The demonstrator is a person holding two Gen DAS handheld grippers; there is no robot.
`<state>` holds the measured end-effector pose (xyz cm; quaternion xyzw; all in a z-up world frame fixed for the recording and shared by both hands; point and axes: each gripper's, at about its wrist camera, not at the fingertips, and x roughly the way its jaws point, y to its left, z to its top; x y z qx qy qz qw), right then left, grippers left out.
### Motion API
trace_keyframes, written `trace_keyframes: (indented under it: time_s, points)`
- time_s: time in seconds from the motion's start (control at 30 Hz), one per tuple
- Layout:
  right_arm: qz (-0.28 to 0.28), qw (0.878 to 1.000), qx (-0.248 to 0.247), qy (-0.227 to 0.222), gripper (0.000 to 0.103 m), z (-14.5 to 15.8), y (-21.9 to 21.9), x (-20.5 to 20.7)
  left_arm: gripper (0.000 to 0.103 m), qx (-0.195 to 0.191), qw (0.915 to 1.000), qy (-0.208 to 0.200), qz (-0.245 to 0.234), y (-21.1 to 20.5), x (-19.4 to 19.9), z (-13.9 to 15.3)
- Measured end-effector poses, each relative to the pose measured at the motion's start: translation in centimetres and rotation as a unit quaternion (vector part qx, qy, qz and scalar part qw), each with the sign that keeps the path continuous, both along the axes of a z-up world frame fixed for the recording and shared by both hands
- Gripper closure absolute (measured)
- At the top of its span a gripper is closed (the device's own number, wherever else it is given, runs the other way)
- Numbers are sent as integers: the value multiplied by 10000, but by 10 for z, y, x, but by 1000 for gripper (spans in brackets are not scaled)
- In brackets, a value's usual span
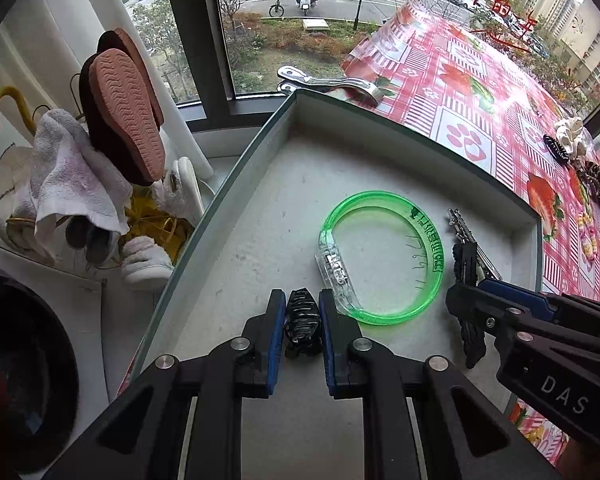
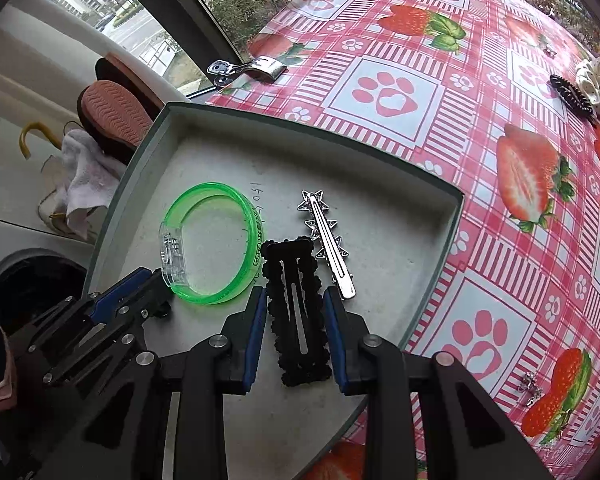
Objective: Organize jewelry
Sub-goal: 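Open the right tool to drop the snap clip while the left tool releases the claw clip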
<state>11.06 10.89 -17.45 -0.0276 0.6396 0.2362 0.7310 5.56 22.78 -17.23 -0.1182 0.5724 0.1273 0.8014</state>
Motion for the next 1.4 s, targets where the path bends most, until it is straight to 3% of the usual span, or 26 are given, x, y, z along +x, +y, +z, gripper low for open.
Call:
trace_keyframes:
  time_s: [0.53,0.6,0.67,0.8,0.83,0.87,0.93,1.13,1.3,1.4]
  points:
    - [-117,9997,211,61,69,5,-12,10,79,241,9996,146,99,-2,-10,5]
    - [-140,9994,298,88,54,6,-16,10,79,223,9996,137,93,-2,-12,7]
    - [-169,9990,410,93,46,10,-20,10,79,244,9996,144,79,-3,-13,9]
    - [-275,9974,657,55,46,22,-31,10,79,299,9994,132,58,-5,-15,13]
    - [-302,9968,734,39,46,26,-34,10,74,324,9994,135,58,-5,-15,14]
    - [-321,9963,793,5,46,30,-36,9,39,346,9993,141,66,-6,-16,15]
    - [-355,9956,869,-71,45,39,-42,6,0,447,9988,-19,177,-6,-20,23]
    - [-581,9931,1005,-166,42,58,-67,-6,0,574,9983,-82,73,-11,-23,33]
    - [-767,9918,1005,-208,27,66,-91,-18,0,580,9980,-214,-138,-23,-27,43]
    - [-954,9904,973,-221,23,67,-112,-25,0,560,9977,-159,-333,-35,-28,46]
